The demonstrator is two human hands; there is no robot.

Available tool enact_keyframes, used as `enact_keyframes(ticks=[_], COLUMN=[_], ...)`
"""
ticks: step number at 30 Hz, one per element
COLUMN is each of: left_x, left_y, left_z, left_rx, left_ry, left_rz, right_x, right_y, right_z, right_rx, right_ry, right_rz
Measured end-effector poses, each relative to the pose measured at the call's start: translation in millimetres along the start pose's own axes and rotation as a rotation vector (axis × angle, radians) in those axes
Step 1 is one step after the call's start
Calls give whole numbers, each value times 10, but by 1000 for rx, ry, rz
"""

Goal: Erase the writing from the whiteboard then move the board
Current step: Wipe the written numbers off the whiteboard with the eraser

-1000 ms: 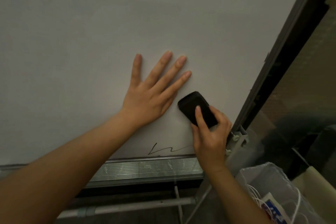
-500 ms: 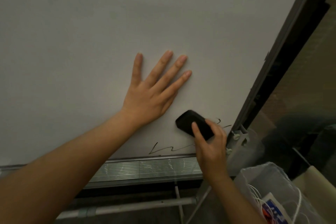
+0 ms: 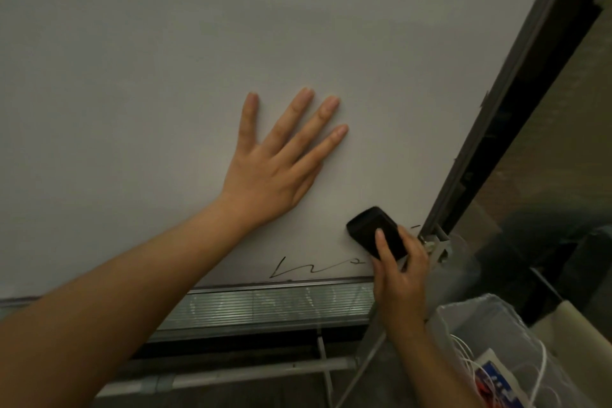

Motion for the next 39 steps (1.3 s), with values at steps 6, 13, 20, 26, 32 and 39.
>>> enact_keyframes(ticks=[6, 13, 20, 26, 32, 39], left_x=[-3, -6, -14, -13, -9, -24], left_y=[21, 5, 21, 5, 3, -21], left_z=[-7, 23, 41, 48, 18, 13], left_rx=[7, 7, 11, 6, 6, 0], left_ry=[5, 7, 17, 19, 26, 16], left_rz=[11, 4, 6, 2, 4, 9], right_x=[-38, 659, 190, -347, 52, 133], right_y=[66, 77, 154, 198, 13, -168], right_z=[-79, -290, -122, 56, -95, -69], right_rx=[-23, 26, 11, -27, 48, 135], right_ry=[-58, 92, 14, -204, -57, 49], right_rz=[-34, -70, -57, -24, 72, 376])
Point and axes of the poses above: each hand's wrist, its own x-axis towards the middle knuckle, its own z-axis out of the palm, y = z × x, the point moved 1 cm from there along x, towards the middle knuckle, and after that the axes turned 5 degrees about x, right-handed, at the moved point
